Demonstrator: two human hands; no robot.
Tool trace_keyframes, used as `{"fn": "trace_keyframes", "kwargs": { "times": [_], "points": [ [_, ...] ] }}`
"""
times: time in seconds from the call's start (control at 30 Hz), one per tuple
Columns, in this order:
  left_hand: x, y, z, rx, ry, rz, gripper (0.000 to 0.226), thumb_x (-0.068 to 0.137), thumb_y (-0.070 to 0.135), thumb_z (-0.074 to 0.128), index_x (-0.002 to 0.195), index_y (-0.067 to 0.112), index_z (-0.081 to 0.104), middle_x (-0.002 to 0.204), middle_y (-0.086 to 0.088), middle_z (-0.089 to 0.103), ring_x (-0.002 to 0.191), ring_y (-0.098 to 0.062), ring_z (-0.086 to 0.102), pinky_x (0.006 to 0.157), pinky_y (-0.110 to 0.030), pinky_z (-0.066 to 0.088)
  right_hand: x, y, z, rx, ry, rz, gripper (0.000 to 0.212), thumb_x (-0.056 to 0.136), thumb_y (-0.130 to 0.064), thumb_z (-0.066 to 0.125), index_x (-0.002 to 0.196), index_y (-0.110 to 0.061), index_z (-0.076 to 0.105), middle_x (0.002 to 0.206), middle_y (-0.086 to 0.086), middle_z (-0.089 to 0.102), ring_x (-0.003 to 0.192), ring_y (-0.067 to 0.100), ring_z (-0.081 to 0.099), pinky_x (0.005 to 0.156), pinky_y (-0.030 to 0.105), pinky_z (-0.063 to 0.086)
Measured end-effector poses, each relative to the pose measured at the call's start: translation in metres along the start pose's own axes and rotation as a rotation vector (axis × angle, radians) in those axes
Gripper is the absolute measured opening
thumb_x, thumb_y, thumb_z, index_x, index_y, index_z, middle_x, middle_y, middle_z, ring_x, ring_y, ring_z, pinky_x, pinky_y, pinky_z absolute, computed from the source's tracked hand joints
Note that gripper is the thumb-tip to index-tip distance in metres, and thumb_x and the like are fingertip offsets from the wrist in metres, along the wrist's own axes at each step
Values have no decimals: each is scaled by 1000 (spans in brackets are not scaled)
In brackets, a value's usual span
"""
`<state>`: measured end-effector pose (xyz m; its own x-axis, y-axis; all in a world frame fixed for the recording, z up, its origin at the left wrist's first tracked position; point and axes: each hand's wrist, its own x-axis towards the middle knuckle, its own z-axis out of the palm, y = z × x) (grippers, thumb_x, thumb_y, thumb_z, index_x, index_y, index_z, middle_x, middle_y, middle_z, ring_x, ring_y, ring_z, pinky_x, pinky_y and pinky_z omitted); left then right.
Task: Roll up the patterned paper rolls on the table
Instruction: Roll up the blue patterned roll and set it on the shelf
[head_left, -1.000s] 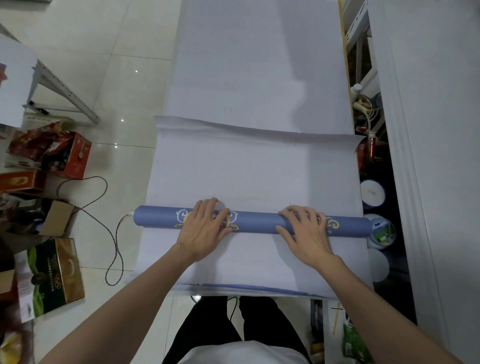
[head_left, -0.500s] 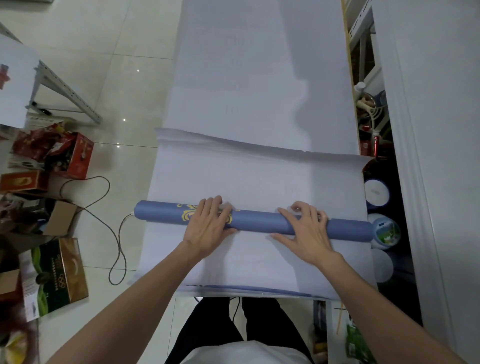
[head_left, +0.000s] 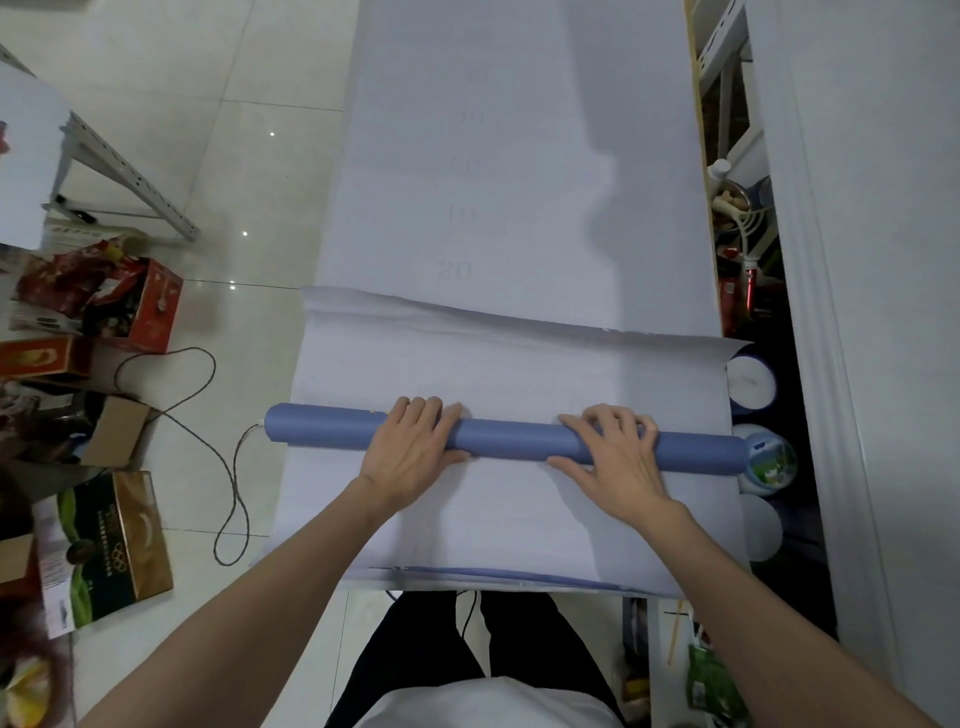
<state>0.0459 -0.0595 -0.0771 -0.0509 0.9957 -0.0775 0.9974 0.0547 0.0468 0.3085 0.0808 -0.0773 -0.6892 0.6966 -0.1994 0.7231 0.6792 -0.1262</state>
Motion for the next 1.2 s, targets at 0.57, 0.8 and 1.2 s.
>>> {"fn": "trace_keyframes", "kwargs": {
  "times": [0.57, 0.8, 1.2],
  "points": [
    [0, -5, 2, -48, 34, 9, 49, 96, 53, 47, 114, 8, 58, 112, -14, 59, 91, -30, 55, 90, -42, 46, -6, 7, 8, 97, 76, 75, 58, 93, -67, 29, 124, -25, 55, 129, 0, 53, 120, 25, 47, 98, 43, 27],
    [-5, -8, -1, -34, 43, 28, 58, 89, 62, 54, 119, 12, 59, 103, -11, 57, 86, -28, 54, 82, -41, 48, -7, 9, 10, 4, 86, 43, 68, 88, -76, 31, 124, -26, 58, 112, 0, 50, 103, 24, 48, 90, 42, 29],
    [2, -6, -5, -28, 22, -26, 56, 87, 58, 61, 116, 10, 64, 111, -16, 59, 94, -33, 57, 86, -44, 48, 2, 12, 6, 16, 83, 38, 60, 85, -65, 58, 130, -26, 57, 125, 7, 49, 113, 29, 47, 92, 44, 31]
  ]
}}
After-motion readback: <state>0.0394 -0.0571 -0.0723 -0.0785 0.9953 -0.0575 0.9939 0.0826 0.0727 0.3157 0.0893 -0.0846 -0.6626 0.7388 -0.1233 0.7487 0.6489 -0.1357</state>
